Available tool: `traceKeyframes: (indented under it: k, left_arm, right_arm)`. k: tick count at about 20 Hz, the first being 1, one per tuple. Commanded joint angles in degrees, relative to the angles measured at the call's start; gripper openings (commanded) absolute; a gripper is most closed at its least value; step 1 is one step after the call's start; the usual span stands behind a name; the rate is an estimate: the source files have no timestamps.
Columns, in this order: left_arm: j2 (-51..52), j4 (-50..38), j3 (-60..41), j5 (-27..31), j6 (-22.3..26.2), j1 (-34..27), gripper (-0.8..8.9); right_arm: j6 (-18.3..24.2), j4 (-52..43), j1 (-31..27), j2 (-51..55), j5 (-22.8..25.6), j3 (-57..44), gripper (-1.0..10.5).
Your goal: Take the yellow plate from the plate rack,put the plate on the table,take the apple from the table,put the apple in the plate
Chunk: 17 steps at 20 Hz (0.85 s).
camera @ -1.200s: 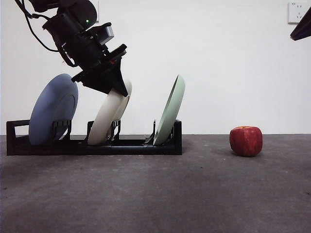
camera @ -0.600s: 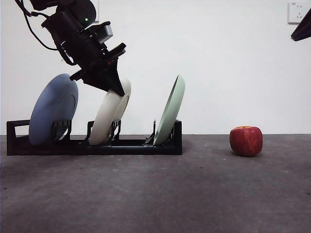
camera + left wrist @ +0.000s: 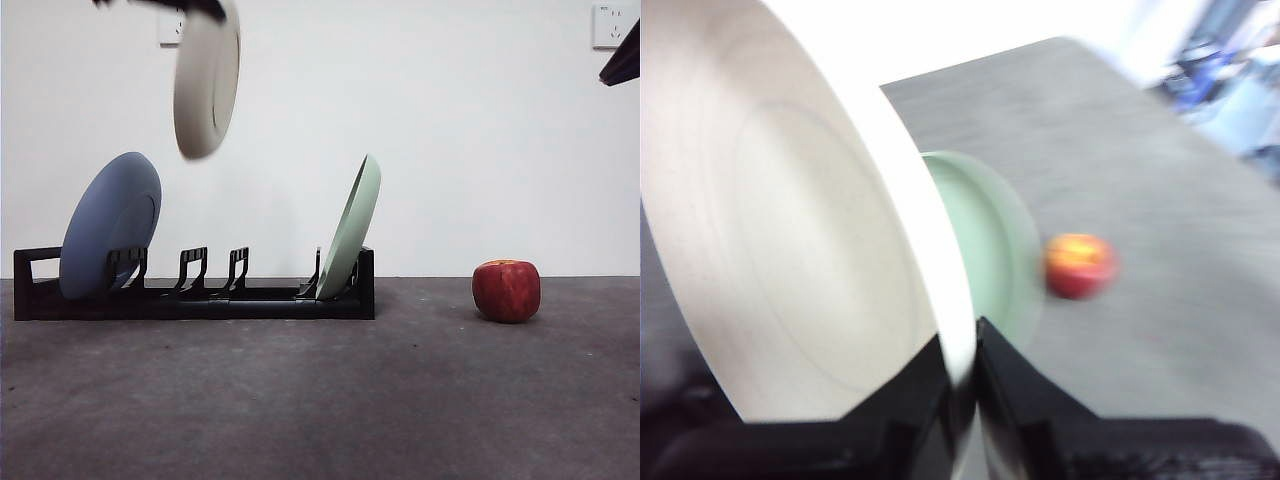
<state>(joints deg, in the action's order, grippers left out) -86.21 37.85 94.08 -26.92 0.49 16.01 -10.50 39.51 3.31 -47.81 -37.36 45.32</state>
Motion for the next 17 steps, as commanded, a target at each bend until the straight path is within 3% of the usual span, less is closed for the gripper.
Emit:
traceKeyframes:
  k: [1,3,9,17]
  left_arm:
    - [4.2,4.7,0.2,-5.9,-0.2,0.3,-0.04]
    - [7.1,10.6,0.2,-6.7,1.7,1.3,-0.04]
    - [9.7,28.4,0.2,-6.6,13.6,6.8,-0.04]
    - [9.7,37.6,0.0,-6.5,16.1,17.3,-0.05]
  right_arm:
    - [0.4,0.1,0.1,0.0,0.1,0.3,0.0]
    - [0.4,0.0,0.1,0.0,0.1,0.3,0.0]
    - [0.4,1.5,0.1,0.0,0.1,0.3,0.0]
    - [0.4,3.8,0.1,0.0,0.1,0.3,0.0]
